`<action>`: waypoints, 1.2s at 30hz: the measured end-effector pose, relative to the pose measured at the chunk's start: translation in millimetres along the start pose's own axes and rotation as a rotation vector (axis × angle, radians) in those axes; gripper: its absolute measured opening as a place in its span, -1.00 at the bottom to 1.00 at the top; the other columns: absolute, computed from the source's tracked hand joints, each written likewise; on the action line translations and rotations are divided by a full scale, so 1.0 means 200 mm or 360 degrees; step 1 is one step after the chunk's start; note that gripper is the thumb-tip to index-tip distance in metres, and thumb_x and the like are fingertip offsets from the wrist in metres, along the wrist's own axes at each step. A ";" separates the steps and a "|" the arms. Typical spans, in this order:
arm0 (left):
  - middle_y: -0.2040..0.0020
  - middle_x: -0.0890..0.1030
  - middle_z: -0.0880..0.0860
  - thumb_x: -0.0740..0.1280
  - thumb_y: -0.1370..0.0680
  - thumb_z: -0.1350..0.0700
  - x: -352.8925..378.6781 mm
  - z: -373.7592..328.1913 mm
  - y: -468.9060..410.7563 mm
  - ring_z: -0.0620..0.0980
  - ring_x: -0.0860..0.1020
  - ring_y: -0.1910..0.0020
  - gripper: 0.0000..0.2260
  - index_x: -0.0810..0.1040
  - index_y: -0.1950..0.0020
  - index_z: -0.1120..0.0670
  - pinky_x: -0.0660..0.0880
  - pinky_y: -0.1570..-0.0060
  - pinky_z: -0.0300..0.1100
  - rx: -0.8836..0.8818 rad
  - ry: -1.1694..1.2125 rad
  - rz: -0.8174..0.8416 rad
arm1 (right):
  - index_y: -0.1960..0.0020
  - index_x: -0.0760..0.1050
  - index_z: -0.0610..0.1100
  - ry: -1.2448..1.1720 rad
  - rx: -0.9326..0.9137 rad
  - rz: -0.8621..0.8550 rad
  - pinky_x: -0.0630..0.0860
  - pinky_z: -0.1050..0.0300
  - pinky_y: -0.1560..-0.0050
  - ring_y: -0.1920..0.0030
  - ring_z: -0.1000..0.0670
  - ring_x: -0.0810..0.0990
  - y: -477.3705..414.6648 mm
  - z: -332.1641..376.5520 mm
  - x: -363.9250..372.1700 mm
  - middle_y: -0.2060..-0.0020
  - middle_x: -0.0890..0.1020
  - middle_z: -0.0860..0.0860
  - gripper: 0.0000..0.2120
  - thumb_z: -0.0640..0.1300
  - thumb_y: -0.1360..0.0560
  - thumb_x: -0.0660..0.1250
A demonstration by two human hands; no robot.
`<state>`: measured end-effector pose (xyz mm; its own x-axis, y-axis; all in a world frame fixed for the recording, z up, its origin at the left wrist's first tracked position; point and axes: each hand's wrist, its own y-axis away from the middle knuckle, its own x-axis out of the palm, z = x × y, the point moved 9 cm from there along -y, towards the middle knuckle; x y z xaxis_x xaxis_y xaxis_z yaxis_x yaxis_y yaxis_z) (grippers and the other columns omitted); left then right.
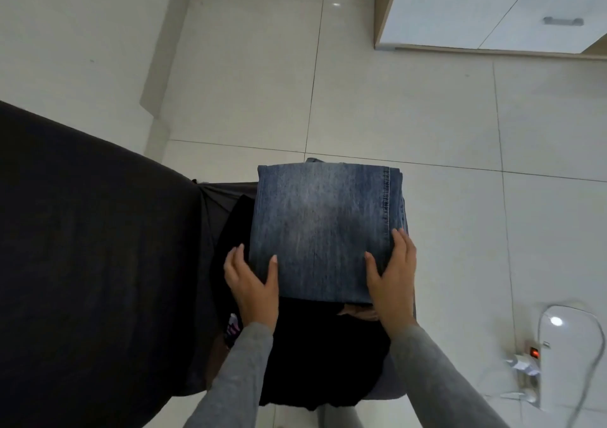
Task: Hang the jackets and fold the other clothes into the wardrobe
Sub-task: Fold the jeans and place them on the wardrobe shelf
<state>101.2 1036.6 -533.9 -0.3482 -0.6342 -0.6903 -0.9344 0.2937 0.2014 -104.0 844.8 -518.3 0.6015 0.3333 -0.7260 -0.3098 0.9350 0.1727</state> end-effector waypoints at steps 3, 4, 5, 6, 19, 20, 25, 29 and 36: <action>-0.09 0.41 0.15 0.44 -0.45 0.02 -0.12 0.13 0.10 0.17 0.46 -0.08 -0.56 0.41 -0.20 0.22 0.43 -0.20 0.04 -0.0454 0.0146 -0.0200 | -0.28 0.34 -0.28 0.0037 0.0465 -0.0274 0.34 -0.11 -0.19 -0.23 -0.22 0.36 0.16 -0.06 -0.16 -0.21 0.41 -0.21 -0.48 -0.07 -0.44 0.42; -0.03 0.42 0.12 0.44 -0.45 0.01 -0.14 0.15 0.14 0.14 0.48 0.01 -0.59 0.41 -0.14 0.21 0.47 -0.09 0.04 -0.0573 0.0218 -0.0204 | -0.24 0.35 -0.28 0.0029 0.0629 -0.0311 0.36 -0.11 -0.13 -0.18 -0.23 0.38 0.22 -0.09 -0.19 -0.16 0.42 -0.20 -0.49 -0.03 -0.43 0.43; 0.03 0.44 0.10 0.43 -0.46 0.01 -0.15 0.15 0.19 0.10 0.49 0.08 -0.61 0.40 -0.12 0.22 0.47 0.02 -0.04 -0.0704 0.0290 -0.0163 | -0.19 0.34 -0.28 -0.0061 0.0775 -0.0310 0.36 -0.09 -0.09 -0.14 -0.22 0.39 0.28 -0.11 -0.21 -0.12 0.41 -0.19 -0.50 -0.01 -0.43 0.42; 0.07 0.47 0.09 0.42 -0.47 0.01 -0.13 0.16 0.22 0.06 0.49 0.13 -0.61 0.38 -0.11 0.22 0.42 0.09 -0.12 -0.0815 0.0325 -0.0084 | -0.15 0.33 -0.28 -0.0222 0.0905 -0.0283 0.37 -0.04 -0.06 -0.10 -0.19 0.41 0.32 -0.14 -0.20 -0.08 0.41 -0.18 -0.53 0.00 -0.44 0.41; -0.14 0.54 0.05 0.39 -0.45 -0.14 0.02 0.18 0.18 -0.01 0.51 -0.09 -0.58 0.45 -0.22 0.03 0.44 -0.06 -0.15 -0.1344 0.1173 0.0672 | 0.08 0.55 -0.23 -0.1019 0.1427 0.0421 0.59 -0.12 -0.06 0.05 -0.16 0.66 0.25 -0.31 0.03 0.02 0.66 -0.17 -0.34 0.30 -0.12 0.54; -0.13 0.56 0.03 0.37 -0.45 -0.16 0.01 0.17 0.16 -0.03 0.52 -0.08 -0.58 0.45 -0.22 0.01 0.45 -0.02 -0.17 -0.1309 0.1110 0.0767 | 0.04 0.55 -0.23 -0.0968 0.1406 0.0496 0.61 -0.07 -0.01 0.05 -0.14 0.65 0.22 -0.30 0.02 0.01 0.66 -0.15 -0.31 0.31 -0.11 0.52; -0.17 0.59 -0.03 0.29 -0.47 -0.20 0.02 0.09 0.02 -0.02 0.56 -0.13 -0.58 0.44 -0.27 -0.08 0.52 0.06 -0.15 -0.1241 0.0930 0.1104 | -0.03 0.55 -0.21 -0.0469 0.1303 0.1025 0.47 0.23 0.32 0.31 -0.03 0.64 0.08 -0.24 -0.04 0.22 0.67 -0.14 -0.16 0.52 -0.16 0.28; -0.15 0.63 0.08 0.33 -0.49 -0.10 0.12 -0.06 -0.10 0.06 0.60 -0.12 -0.59 0.51 -0.26 0.07 0.61 0.13 -0.10 -0.1274 0.1126 0.1167 | -0.20 0.49 -0.02 -0.0705 0.1330 0.1111 0.60 0.01 -0.04 0.02 -0.05 0.68 -0.03 -0.22 0.02 -0.01 0.68 -0.02 -0.17 0.53 -0.15 0.35; 0.11 0.69 0.14 0.48 -0.21 0.13 0.19 -0.11 -0.27 0.10 0.64 0.11 -0.44 0.53 -0.19 0.21 0.56 0.16 -0.09 -0.1212 0.0503 0.1471 | -0.18 0.53 -0.14 -0.0967 0.1407 0.1006 0.57 -0.03 -0.09 0.00 -0.10 0.67 -0.15 -0.19 0.10 0.02 0.70 -0.07 -0.25 0.24 -0.12 0.57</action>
<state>137.0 981.7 -555.3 -0.8039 -0.5859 0.1023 -0.0971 0.2990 0.9493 -110.6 818.2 -564.1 0.8435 0.5361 0.0321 -0.2090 0.2725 0.9392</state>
